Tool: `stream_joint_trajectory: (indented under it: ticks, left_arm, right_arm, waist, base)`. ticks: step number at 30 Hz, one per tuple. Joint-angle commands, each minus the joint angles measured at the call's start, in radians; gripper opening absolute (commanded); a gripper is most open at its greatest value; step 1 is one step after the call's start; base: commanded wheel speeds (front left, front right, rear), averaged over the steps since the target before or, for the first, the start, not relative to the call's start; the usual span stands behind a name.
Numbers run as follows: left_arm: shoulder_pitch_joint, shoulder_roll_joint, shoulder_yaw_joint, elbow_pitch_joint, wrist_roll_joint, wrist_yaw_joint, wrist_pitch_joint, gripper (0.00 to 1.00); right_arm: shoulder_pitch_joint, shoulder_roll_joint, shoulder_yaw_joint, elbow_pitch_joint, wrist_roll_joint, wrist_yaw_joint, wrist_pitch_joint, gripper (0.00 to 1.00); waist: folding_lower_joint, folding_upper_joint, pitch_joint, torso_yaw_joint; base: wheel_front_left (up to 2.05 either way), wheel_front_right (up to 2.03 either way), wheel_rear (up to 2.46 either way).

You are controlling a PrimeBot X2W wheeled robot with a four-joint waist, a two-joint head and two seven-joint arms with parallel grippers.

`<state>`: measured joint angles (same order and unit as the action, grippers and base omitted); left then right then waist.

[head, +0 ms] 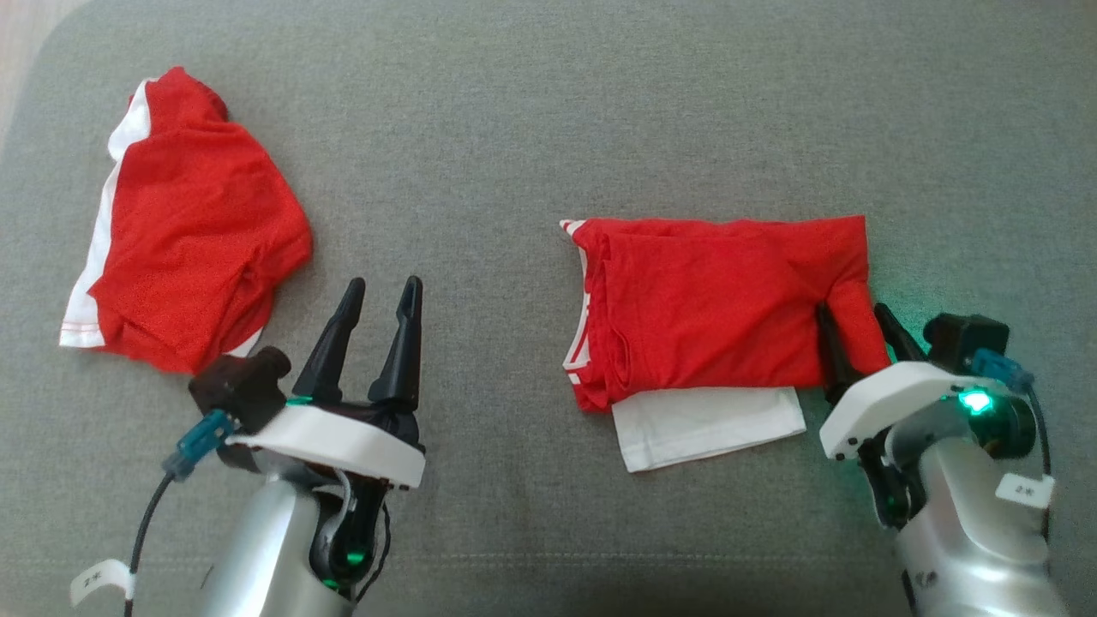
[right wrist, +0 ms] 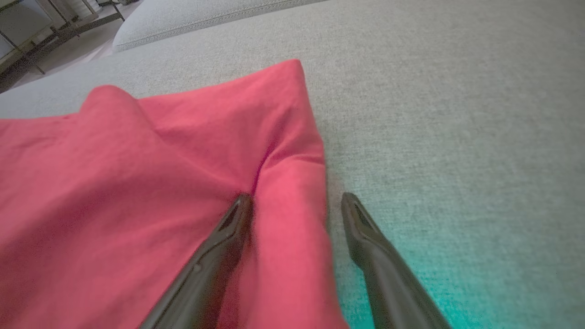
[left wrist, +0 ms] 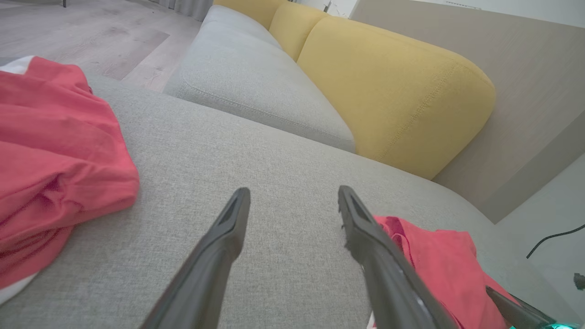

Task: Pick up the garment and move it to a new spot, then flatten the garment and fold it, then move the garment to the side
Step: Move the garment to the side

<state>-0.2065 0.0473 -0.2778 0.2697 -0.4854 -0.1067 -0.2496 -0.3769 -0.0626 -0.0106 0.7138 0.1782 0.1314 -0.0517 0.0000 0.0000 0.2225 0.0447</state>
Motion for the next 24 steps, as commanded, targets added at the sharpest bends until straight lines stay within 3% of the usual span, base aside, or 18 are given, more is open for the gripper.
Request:
stream_joint_trajectory:
  ticks: [1, 2, 13, 24]
  left_arm:
    - [-0.043, 0.003, 0.035, -0.026, 0.007, -0.004, -0.012, 1.0]
    - [-0.045, 0.003, 0.036, -0.026, 0.008, -0.004, -0.012, 1.0]
    - [-0.058, 0.003, 0.03, -0.039, 0.021, -0.004, -0.012, 1.0]
    - [-0.1, 0.003, 0.005, -0.073, 0.027, -0.005, -0.012, 1.0]
  right_arm:
    - [-0.029, -0.006, 0.039, -0.006, 0.01, -0.001, 0.007, 0.39]
    - [-0.036, -0.01, 0.046, 0.002, 0.013, -0.001, 0.001, 0.0]
    - [-0.144, -0.135, 0.11, -0.037, -0.118, -0.001, -0.131, 0.0]
    - [-0.267, -0.283, 0.033, -0.051, -0.143, -0.001, -0.057, 0.0]
  waist:
    - [0.0, 0.0, 0.0, -0.001]
    - [0.0, 0.0, 0.0, -0.002]
    - [0.0, 0.0, 0.02, -0.062]
    - [0.0, 0.0, 0.08, -0.116]
  base:
    - [0.0, 0.0, 0.0]
    - [0.0, 0.0, 0.0]
    - [0.0, 0.0, 0.0]
    - [0.0, 0.0, 0.0]
